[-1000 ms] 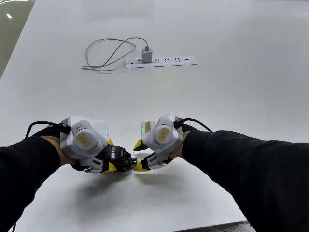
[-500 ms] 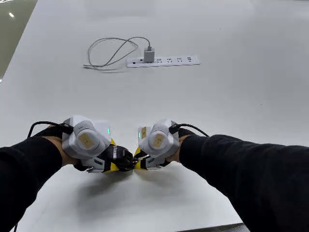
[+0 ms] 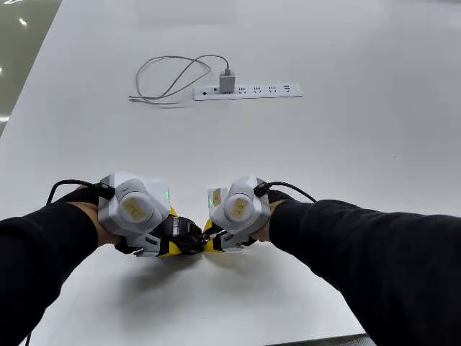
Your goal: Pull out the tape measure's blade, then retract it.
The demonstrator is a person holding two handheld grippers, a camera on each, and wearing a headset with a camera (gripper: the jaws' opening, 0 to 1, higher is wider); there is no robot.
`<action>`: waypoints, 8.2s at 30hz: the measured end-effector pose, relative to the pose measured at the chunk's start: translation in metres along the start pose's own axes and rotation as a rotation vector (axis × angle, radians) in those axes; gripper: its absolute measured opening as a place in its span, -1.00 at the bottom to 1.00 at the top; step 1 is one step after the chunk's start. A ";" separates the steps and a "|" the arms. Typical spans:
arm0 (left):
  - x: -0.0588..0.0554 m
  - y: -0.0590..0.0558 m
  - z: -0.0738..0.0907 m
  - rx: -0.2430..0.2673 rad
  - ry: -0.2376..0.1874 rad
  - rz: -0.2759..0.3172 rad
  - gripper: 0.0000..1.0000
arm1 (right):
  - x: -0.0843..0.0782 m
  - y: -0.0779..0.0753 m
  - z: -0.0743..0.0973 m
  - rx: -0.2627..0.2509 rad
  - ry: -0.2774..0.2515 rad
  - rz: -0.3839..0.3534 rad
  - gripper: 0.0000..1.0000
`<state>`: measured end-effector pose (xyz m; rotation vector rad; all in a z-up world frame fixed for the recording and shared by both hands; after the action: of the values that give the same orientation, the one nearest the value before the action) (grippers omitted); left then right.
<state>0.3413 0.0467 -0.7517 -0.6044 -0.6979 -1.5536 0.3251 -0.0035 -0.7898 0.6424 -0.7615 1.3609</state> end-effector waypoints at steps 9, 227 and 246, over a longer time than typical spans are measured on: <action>0.000 -0.001 0.000 -0.005 0.001 -0.012 -0.40 | -0.001 0.000 0.002 -0.011 -0.030 -0.065 -0.83; 0.000 -0.001 0.001 0.024 -0.006 0.019 -0.40 | -0.071 -0.001 0.095 -0.065 0.070 -0.162 -0.81; 0.000 0.000 0.001 0.024 -0.013 0.018 -0.40 | -0.074 0.001 0.100 -0.061 0.078 -0.153 -0.81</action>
<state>0.3411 0.0473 -0.7515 -0.6013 -0.7181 -1.5233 0.3107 -0.1270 -0.7878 0.5838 -0.6749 1.2111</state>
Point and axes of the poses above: the centre of the closed fingertips' face, and the gripper's own axes: z roughly backward along the fingers, y roughly to its left, x roughly out of its top, the point moved 2 cm from there along z, roughly backward along the fingers, and after that the axes turned 15 degrees about -y, right-handed, at the moved point
